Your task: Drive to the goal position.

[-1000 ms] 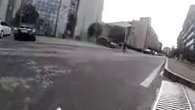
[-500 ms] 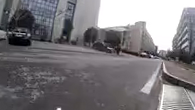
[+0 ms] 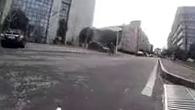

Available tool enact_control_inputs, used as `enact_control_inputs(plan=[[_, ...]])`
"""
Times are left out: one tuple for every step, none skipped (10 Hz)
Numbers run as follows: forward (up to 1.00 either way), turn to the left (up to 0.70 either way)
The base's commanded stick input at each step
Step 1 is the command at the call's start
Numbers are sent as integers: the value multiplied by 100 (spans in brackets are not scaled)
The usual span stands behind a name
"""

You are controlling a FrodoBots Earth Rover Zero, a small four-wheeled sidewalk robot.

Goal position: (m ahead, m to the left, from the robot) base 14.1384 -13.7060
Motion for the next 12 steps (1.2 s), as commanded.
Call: enact_control_inputs(plan=[[44,-27],[44,-27],[44,-27],[44,-27],[44,-27],[44,-27],[44,-27],[44,-27],[44,-27],[44,-27],[44,-27],[45,-27]])
